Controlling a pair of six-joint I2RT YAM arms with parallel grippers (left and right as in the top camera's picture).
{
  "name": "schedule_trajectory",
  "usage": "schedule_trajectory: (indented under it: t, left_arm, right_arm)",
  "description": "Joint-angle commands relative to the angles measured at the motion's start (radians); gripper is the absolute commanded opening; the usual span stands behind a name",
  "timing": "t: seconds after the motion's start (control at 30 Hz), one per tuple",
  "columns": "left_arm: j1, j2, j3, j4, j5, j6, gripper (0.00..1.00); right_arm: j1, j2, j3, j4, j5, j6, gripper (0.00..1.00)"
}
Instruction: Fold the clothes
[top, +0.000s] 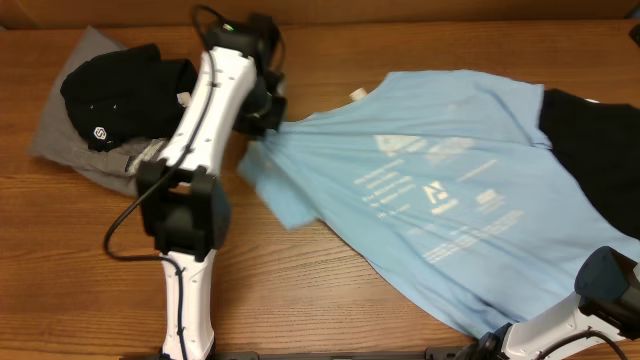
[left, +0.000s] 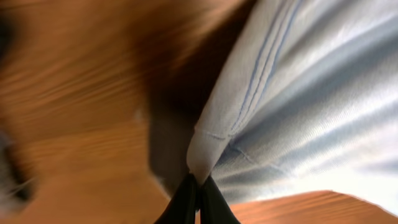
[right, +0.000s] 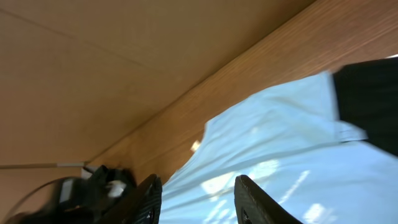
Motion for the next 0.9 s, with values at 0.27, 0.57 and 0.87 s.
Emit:
schedule_trajectory:
  t: [0.27, 0.57, 0.87]
  left_arm:
    - [0.188, -0.24, 0.081, -0.096, -0.172, -0.08, 0.05]
    - [0.197, -0.245, 0.081, -0.096, -0.174, -0.064, 0.05]
    - [0.199, -0.245, 0.081, -0.096, -0.183, -0.064, 0.06]
  right_arm:
    - [0.004, -0.008, 0.005, 0.0, 0.061, -0.006, 0.42]
    - [0.074, 0.016, -0.226, 0.034, 0.315, 0.102, 0.43]
    - [0.178, 0.075, -0.744, 0.366, 0.317, 0.102, 0.39]
